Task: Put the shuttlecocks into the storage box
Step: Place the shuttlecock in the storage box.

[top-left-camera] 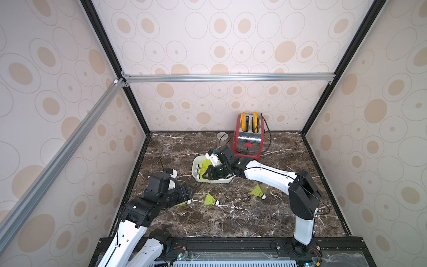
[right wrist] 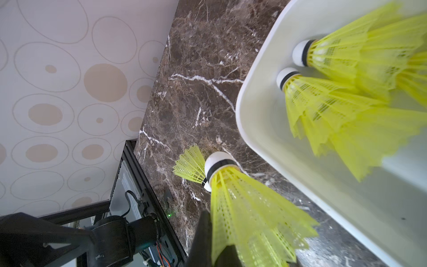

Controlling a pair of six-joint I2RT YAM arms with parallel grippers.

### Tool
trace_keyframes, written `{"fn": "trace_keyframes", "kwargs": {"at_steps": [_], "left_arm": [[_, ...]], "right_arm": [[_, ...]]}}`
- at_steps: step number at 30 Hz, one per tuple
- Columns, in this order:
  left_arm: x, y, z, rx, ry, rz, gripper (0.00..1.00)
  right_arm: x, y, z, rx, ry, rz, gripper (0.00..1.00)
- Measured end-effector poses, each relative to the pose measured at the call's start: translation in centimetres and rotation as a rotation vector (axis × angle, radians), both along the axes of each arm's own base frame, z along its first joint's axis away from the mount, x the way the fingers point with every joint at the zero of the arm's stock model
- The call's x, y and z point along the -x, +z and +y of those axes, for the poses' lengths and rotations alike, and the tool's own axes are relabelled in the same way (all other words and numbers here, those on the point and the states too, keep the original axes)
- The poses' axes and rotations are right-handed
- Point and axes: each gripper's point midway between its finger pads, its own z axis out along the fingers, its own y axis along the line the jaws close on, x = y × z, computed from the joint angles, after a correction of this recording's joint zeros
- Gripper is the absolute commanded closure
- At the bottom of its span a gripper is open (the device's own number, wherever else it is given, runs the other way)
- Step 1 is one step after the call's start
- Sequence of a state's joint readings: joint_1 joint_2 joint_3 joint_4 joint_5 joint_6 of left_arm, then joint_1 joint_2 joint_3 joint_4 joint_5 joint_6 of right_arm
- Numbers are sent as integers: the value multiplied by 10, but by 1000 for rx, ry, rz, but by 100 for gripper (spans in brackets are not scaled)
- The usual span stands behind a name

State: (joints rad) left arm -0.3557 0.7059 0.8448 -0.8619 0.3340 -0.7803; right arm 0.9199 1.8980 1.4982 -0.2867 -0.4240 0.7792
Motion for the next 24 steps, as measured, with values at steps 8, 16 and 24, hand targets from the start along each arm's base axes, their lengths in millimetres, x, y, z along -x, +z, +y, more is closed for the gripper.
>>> {"fn": "trace_keyframes", "kwargs": {"at_steps": [8, 16, 24], "left_arm": [[-21, 1, -10, 10, -8, -3, 22], [-47, -5, -25, 27, -29, 17, 22], [-62, 3, -33, 48, -38, -16, 22]], "right_arm": [[-48, 2, -42, 38, -104, -24, 100], [-83, -6, -82, 93, -184, -20, 100], [-103, -12, -89, 161, -215, -19, 100]]}}
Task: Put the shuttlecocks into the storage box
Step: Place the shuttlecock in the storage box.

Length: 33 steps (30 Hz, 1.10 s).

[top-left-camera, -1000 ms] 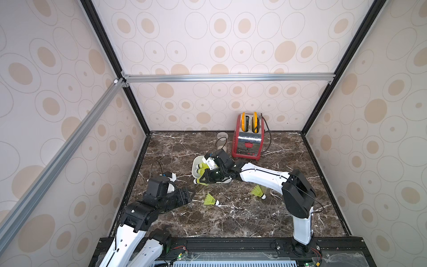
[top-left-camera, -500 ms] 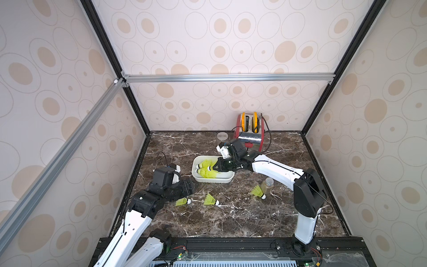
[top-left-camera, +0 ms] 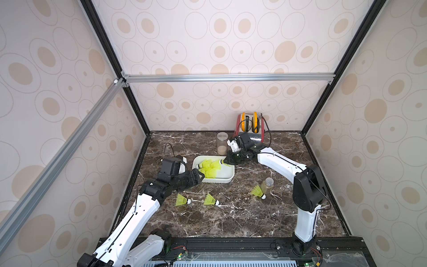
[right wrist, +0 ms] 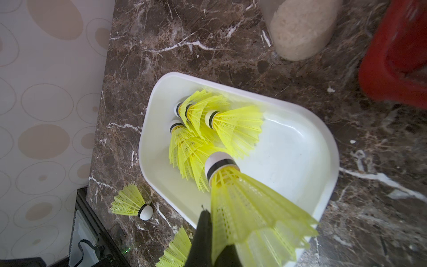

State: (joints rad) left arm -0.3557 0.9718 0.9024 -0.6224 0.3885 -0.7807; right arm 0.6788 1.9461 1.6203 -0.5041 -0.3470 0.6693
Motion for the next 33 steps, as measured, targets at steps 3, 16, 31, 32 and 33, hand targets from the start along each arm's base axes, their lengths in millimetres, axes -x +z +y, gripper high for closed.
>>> {"fn": "trace_keyframes", "kwargs": {"at_steps": [3, 16, 31, 32, 33], "left_arm": [[-1, 1, -1, 4, -1, -8, 22], [-5, 0, -2, 4, -3, -2, 23], [-3, -1, -3, 5, -8, 6, 22], [-2, -1, -3, 4, -8, 10, 22], [-2, -2, -2, 3, -8, 13, 22]], "right_arm": [[-6, -6, 2, 25, -7, 11, 100], [-14, -46, 5, 98, -14, 81, 100], [-27, -56, 23, -5, -4, 134, 100], [-29, -55, 24, -21, -6, 134, 100], [-31, -54, 25, -38, -8, 134, 100]]}}
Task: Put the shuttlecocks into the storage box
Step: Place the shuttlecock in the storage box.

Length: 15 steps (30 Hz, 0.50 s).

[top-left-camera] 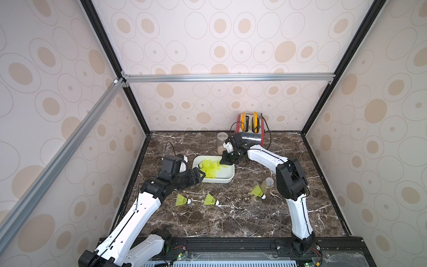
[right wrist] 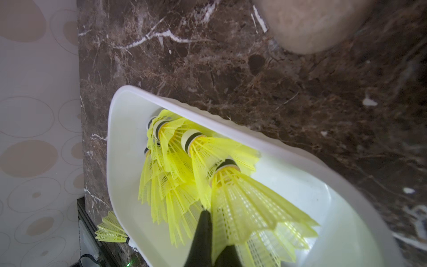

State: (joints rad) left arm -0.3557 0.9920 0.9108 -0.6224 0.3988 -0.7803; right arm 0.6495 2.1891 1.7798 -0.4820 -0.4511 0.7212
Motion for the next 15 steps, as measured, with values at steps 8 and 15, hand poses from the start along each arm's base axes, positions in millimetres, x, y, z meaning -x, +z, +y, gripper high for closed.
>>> {"fn": "trace_keyframes", "kwargs": {"at_steps": [8, 15], "left_arm": [[1, 3, 0, 0, -1, 2, 23], [2, 2, 0, -1, -3, 9, 23]], "right_arm": [[-9, 2, 7, -117, -24, 26, 100], [-10, -5, 13, -157, -20, 58, 100]]}}
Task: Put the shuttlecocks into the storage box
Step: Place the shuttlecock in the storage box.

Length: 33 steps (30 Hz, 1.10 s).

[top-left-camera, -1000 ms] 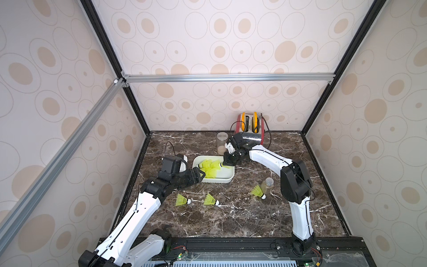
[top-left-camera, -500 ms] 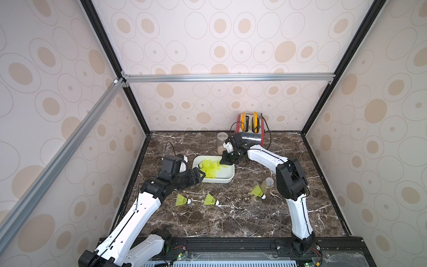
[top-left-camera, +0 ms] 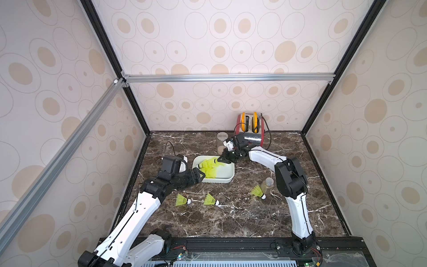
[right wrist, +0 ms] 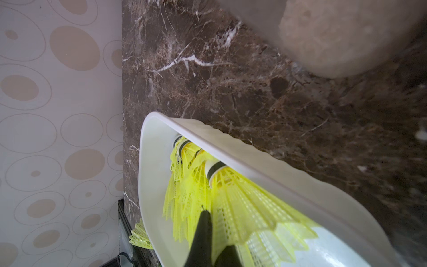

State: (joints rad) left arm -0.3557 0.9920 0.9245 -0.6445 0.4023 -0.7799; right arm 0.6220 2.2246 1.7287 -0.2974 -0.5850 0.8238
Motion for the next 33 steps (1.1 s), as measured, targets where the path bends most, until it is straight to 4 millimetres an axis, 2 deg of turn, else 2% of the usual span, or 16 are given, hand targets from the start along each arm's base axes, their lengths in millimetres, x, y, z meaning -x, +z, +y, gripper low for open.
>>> {"fn": "trace_keyframes", "kwargs": {"at_steps": [7, 33], "left_arm": [[0, 0, 0, 0, 0, 0, 22], [-2, 1, -1, 4, 0, -8, 22]], "right_arm": [[4, -15, -1, 17, 4, 41, 100], [3, -16, 15, -76, 17, 82, 100]]}}
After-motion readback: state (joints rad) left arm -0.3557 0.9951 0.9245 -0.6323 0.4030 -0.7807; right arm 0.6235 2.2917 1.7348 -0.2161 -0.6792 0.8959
